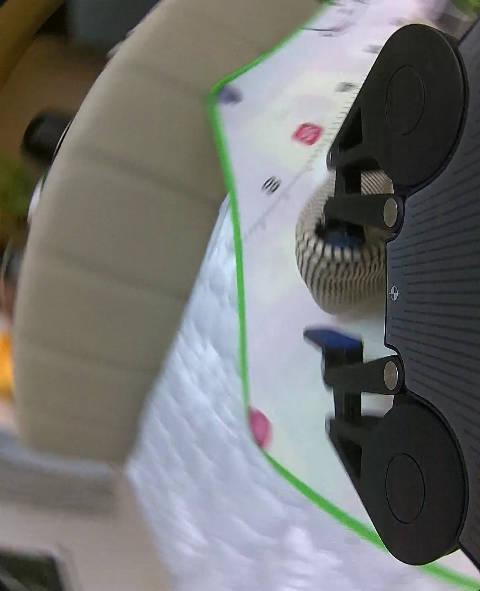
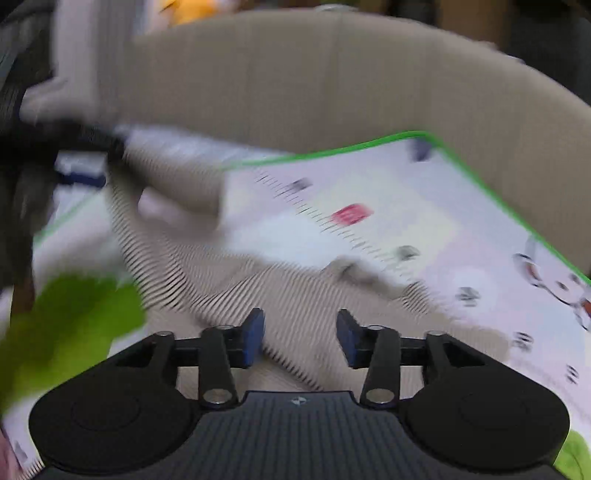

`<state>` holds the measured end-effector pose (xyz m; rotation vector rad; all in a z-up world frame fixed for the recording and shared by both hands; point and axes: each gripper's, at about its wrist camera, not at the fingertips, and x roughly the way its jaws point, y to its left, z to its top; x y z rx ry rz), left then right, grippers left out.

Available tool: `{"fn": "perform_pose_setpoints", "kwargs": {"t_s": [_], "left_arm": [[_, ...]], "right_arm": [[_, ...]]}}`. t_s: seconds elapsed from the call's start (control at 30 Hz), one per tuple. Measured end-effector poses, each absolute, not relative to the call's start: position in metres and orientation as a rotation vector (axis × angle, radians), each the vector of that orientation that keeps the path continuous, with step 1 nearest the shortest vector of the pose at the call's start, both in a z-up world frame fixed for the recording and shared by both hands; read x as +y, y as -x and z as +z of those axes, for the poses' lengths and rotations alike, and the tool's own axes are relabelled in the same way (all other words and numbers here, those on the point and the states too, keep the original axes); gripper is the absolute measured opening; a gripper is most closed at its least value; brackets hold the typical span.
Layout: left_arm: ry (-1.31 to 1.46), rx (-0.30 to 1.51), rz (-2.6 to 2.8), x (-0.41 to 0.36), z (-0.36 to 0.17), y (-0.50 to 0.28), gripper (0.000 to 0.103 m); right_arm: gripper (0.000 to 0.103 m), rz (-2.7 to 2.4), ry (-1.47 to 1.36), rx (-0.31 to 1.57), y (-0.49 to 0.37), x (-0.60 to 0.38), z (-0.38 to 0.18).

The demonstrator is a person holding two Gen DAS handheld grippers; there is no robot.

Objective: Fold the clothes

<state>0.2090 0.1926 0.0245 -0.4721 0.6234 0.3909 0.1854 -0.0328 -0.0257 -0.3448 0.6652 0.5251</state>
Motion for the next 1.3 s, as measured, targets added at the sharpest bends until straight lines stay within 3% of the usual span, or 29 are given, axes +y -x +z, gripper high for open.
{"fn": "perform_pose_setpoints", "kwargs": {"t_s": [0.03, 0.1, 0.23, 0.3, 0.33, 0.37, 0.4, 0.63, 0.77, 0.93, 1.03, 1.07, 1.17, 1.3], "left_arm": [[0.566, 0.643, 0.388, 0.202, 0.022, -0.202, 0.087], [0.762, 0.68, 0.381, 0.219, 0.016, -0.189, 0.096], [1.114, 0.764, 0.412, 0.24, -0.016, -0.172, 0.096], [1.094, 0.746, 0.473, 0.244, -0.016, -0.173, 0.096], [1.064, 0.715, 0.504, 0.244, -0.012, -0.173, 0.096], [1.028, 0.668, 0.54, 0.244, -0.006, -0.171, 0.096], [0.99, 0.627, 0.568, 0.245, 0.0, -0.169, 0.096], [0.79, 0.463, 0.534, 0.241, 0.036, -0.163, 0.1], [0.724, 0.628, 0.367, 0.21, 0.021, -0.176, 0.103], [0.632, 0.825, 0.154, 0.17, 0.001, -0.192, 0.103], [0.572, 0.939, 0.024, 0.147, -0.01, -0.202, 0.102], [0.551, 0.976, -0.019, 0.139, -0.014, -0.205, 0.101], [0.504, 1.03, -0.075, 0.126, -0.021, -0.21, 0.091], [0.493, 1.039, -0.043, 0.127, -0.029, -0.214, 0.081]], "right_arm": [[0.052, 0.544, 0.399, 0.651, -0.18, -0.022, -0.034], [0.053, 0.549, 0.522, 0.61, -0.172, -0.006, -0.048], [0.055, 0.527, 0.713, 0.559, -0.167, 0.016, -0.07], [0.049, 0.518, 0.701, 0.579, -0.172, 0.019, -0.075], [0.038, 0.508, 0.651, 0.603, -0.179, 0.016, -0.072], [0.017, 0.492, 0.585, 0.631, -0.187, 0.01, -0.066], [0.012, 0.464, 0.502, 0.647, -0.196, 0.0, -0.056], [0.008, 0.115, 0.139, 0.544, -0.248, -0.124, 0.035], [0.008, -0.045, 0.108, 0.534, -0.247, -0.189, 0.053], [0.009, -0.113, 0.105, 0.637, -0.216, -0.224, 0.023], [0.018, -0.059, -0.022, 0.714, -0.192, -0.234, -0.001], [0.031, -0.007, -0.082, 0.724, -0.186, -0.232, -0.008], [0.054, 0.087, -0.092, 0.737, -0.177, -0.205, -0.027], [0.064, 0.133, -0.004, 0.746, -0.177, -0.169, -0.052]]}}
